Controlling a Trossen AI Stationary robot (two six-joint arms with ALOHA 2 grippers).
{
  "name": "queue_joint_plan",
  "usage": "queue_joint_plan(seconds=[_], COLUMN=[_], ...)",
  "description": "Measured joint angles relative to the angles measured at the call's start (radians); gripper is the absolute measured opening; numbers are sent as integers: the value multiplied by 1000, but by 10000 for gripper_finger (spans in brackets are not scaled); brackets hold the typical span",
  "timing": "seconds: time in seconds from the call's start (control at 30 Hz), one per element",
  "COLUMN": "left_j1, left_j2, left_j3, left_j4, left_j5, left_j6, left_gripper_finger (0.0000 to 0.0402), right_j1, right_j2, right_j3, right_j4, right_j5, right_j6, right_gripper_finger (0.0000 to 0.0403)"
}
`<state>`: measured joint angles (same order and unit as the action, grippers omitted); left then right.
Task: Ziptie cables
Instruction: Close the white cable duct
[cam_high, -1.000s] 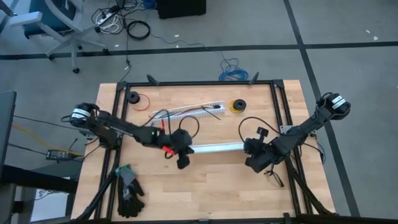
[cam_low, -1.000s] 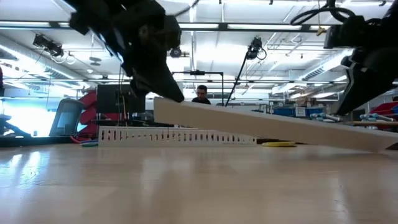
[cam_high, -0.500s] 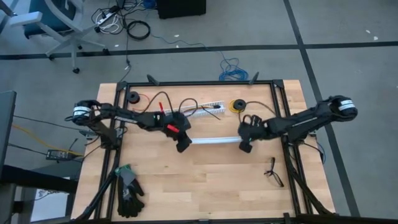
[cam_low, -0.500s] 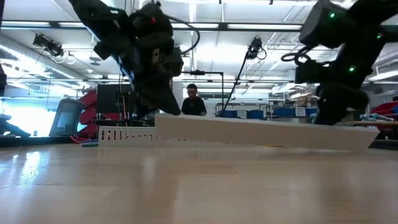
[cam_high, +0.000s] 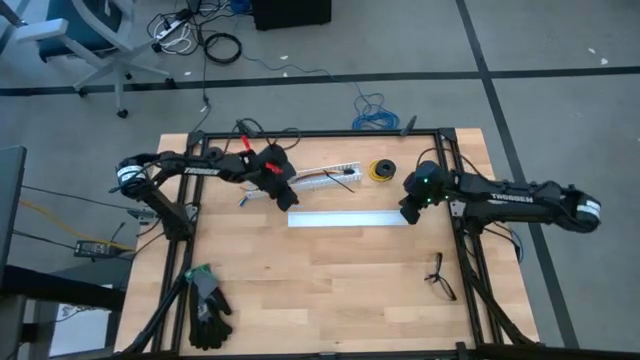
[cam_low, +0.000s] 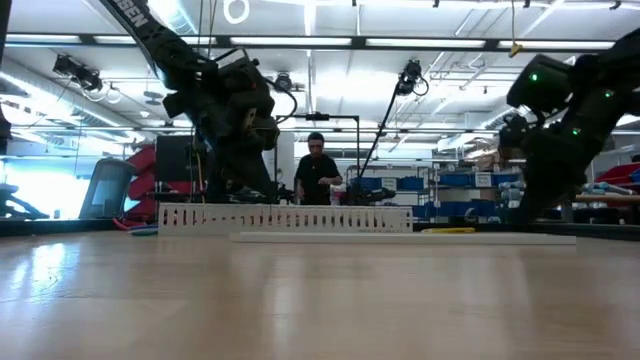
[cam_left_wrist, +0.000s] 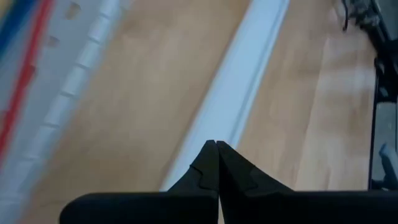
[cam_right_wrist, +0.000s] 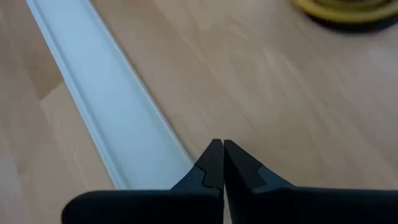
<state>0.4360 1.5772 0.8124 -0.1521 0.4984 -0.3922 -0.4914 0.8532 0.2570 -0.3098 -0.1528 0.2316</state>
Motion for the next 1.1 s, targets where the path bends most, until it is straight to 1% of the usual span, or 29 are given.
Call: queue_joint_plan(seconds=[0.1, 0.17, 0.23, 0.27, 0.43, 0.5, 0.57, 0.7, 0.83, 0.97, 1.1], left_j1=[2, -34, -87, -119, -271, -324, -366, -408, -424, -423, -425], left_j2=[0, 0, 0, 0, 0, 0, 0, 0, 0, 20, 82], left_j3=[0, 0, 0, 0, 0, 0, 0, 1, 1, 2, 2], left_j4=[6, 5, 7, 10, 37, 66, 99, 158, 178, 204, 215], left_j5=[33, 35, 2, -37, -332, -420, -476, -511, -526, -537, -536], left_j6=[43, 97, 169, 200, 273, 305, 336, 358, 336, 336, 336], left_gripper_finger=[0, 0, 0, 0, 0, 0, 5, 20, 43, 78, 118], right_j1=[-52, -56, -50, -46, -44, -44, -44, -44, -44, -44, -43], right_j2=[3, 3, 3, 3, 3, 3, 3, 3, 3, 4, 4], right_j3=[-30, -38, -38, -38, -38, -38, -38, -38, -38, -38, -38], right_j4=[44, 77, 101, 111, 131, 131, 130, 130, 129, 125, 118], right_j5=[-52, -53, -53, -52, -49, -49, -49, -47, -46, -47, -49], right_j6=[-27, -26, -24, -24, -24, -24, -23, -24, -24, -25, -28], right_gripper_finger=[0, 0, 0, 0, 0, 0, 0, 0, 0, 0, 0])
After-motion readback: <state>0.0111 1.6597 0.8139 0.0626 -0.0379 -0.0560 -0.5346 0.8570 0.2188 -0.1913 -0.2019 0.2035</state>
